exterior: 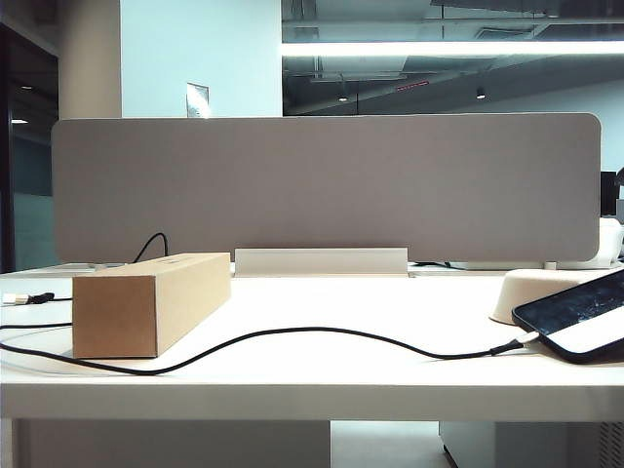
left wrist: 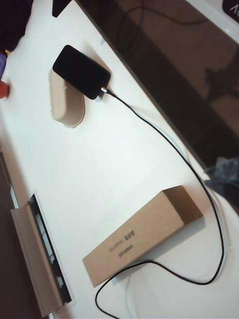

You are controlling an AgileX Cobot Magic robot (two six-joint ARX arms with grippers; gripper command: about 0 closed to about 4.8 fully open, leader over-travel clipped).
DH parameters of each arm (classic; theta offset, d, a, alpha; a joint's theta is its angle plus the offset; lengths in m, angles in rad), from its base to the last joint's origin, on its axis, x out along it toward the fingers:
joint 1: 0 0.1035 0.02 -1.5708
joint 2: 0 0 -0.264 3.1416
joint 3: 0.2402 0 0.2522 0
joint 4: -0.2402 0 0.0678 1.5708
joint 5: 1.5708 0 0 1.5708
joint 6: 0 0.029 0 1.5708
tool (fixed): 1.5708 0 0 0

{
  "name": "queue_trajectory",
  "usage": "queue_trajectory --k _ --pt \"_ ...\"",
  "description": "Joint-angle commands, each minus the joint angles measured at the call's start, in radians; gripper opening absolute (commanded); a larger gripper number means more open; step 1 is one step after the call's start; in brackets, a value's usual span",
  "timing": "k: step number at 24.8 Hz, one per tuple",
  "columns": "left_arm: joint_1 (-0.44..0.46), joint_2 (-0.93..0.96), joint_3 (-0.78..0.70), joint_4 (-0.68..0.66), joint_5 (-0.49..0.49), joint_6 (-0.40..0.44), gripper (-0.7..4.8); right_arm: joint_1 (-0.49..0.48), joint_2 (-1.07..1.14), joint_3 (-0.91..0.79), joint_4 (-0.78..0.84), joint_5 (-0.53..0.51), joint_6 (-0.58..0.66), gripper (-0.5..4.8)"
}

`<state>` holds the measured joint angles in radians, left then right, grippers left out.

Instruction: Pick up the charging cable and the phone, plug the charging cable into the charging port on the phone, and finally place them back on the table.

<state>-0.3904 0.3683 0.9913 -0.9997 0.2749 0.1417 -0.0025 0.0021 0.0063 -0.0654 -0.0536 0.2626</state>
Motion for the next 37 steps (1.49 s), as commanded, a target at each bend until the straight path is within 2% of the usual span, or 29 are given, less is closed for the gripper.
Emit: queue_trajectory --k 1,6,9,12,18,19,21,23,24,25,29,31,32,34,37 --pt "0.000 0.000 0.003 0.010 -0.005 0.000 -0.06 0.001 -0.002 -0.006 -0.014 -0.008 0.002 -0.05" --pt "0.000 0.003 0.003 0.129 -0.012 0.007 -0.06 0.001 -0.002 -0.006 -0.068 -0.019 0.002 -0.05" --pt "0.000 0.003 0.003 0.202 -0.118 0.003 -0.06 0.001 -0.002 -0.006 -0.068 -0.019 0.002 -0.05" --pt "0.000 0.002 0.003 0.214 -0.168 0.003 -0.06 0.001 -0.002 -0.006 -0.067 -0.019 0.002 -0.05" --pt "0.000 0.002 0.003 0.211 -0.166 0.008 -0.06 0.001 -0.002 -0.006 -0.068 -0.018 0.002 -0.05" --pt "0.000 0.002 0.003 0.216 -0.173 0.068 -0.06 0.001 -0.002 -0.006 -0.067 -0.018 0.002 -0.05" --pt "0.000 0.003 0.001 0.216 -0.190 0.123 -0.06 0.001 -0.002 -0.006 -0.067 -0.018 0.002 -0.05" --pt "0.000 0.003 -0.019 0.258 -0.266 0.127 -0.06 0.001 -0.002 -0.006 -0.067 -0.019 0.002 -0.05" --pt "0.004 0.003 -0.061 0.328 -0.330 0.131 -0.06 0.001 -0.002 -0.006 -0.067 -0.019 0.002 -0.05" --pt "0.016 0.002 -0.095 0.371 -0.341 0.136 -0.06 0.001 -0.002 -0.006 -0.067 -0.018 0.002 -0.05" --pt "0.156 -0.005 -0.319 0.612 -0.299 0.105 -0.06 0.001 -0.002 -0.006 -0.067 -0.018 0.002 -0.05" --pt "0.296 -0.008 -0.486 0.809 -0.127 0.041 -0.06 0.001 -0.002 -0.006 -0.066 -0.016 0.002 -0.05" --pt "0.336 -0.018 -0.530 0.857 -0.095 0.028 -0.06 0.001 -0.002 -0.006 -0.066 -0.016 0.002 -0.05" --pt "0.391 -0.037 -0.599 0.930 -0.068 0.000 -0.06 0.001 -0.002 -0.006 -0.066 -0.016 0.002 -0.05" --pt "0.442 -0.101 -0.696 0.998 -0.096 -0.042 -0.06 0.001 -0.002 -0.006 -0.065 -0.016 0.002 -0.05"
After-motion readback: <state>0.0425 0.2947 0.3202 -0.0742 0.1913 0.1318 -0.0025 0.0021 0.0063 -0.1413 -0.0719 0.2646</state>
